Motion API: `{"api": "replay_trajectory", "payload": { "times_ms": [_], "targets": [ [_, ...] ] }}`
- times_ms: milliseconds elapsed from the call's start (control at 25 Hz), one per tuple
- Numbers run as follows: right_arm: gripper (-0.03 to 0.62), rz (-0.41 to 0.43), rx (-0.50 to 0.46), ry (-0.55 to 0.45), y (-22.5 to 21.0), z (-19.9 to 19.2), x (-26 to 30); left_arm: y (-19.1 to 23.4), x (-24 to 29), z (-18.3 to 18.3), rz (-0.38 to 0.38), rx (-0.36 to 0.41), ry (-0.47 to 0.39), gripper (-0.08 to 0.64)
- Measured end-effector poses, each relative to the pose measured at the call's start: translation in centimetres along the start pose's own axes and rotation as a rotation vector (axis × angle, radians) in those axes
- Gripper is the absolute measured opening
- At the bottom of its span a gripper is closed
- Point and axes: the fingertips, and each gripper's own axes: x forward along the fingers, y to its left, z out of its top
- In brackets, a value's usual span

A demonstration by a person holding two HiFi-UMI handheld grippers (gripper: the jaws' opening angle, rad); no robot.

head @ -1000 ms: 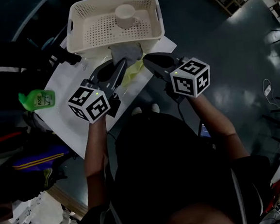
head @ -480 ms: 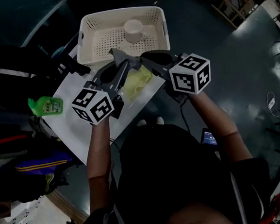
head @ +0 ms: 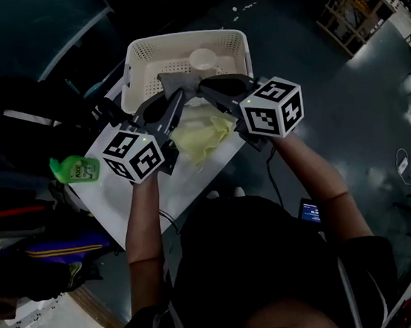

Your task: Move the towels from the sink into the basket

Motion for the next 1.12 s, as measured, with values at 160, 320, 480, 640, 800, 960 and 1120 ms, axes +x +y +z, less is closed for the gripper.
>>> {"api": "replay_trajectory", "payload": {
  "times_ms": [160, 320, 480, 640, 800, 960, 1120],
  "targets": [
    [0.029, -0.01, -0.01, 0.022, -1.5, 0.3, 1.4, 1.6, 1.0, 0.1, 0.008, -0.003, 0.026, 0.025],
    [0.027, -0.012, -0.021, 0.065, -2.3, 0.0, 2.8, 3.1, 2.0, -0.3, 0.018, -0.013, 0.051, 0.025],
    [0.026, -0.015, -0.036, 0.075, -2.7, 0.1, 3.6, 4.7, 2.8, -0.5, 0.036, -0.029, 0.084, 0.025],
    [0.026, -0.018, -0.024, 0.071, -3.2, 0.2, 4.1, 5.4, 3.3, -0.7, 0.0, -0.064, 0.121, 0.021],
    [0.026, -0.023, -0.018, 0.085, -3.8, -0.1, 4.8, 6.3, 3.6, -0.9, 0.028, -0.052, 0.163, 0.022],
    [0.026, -0.026, -0.016, 0.098, -4.3, -0.3, 5.2, 7.4, 3.8, -1.6, 0.085, -0.001, 0.264, 0.025],
    [0.026, -0.025, -0.011, 0.106, -4.7, -0.4, 5.6, 8.3, 3.9, -2.5, 0.121, 0.02, 0.363, 0.023]
  ]
}}
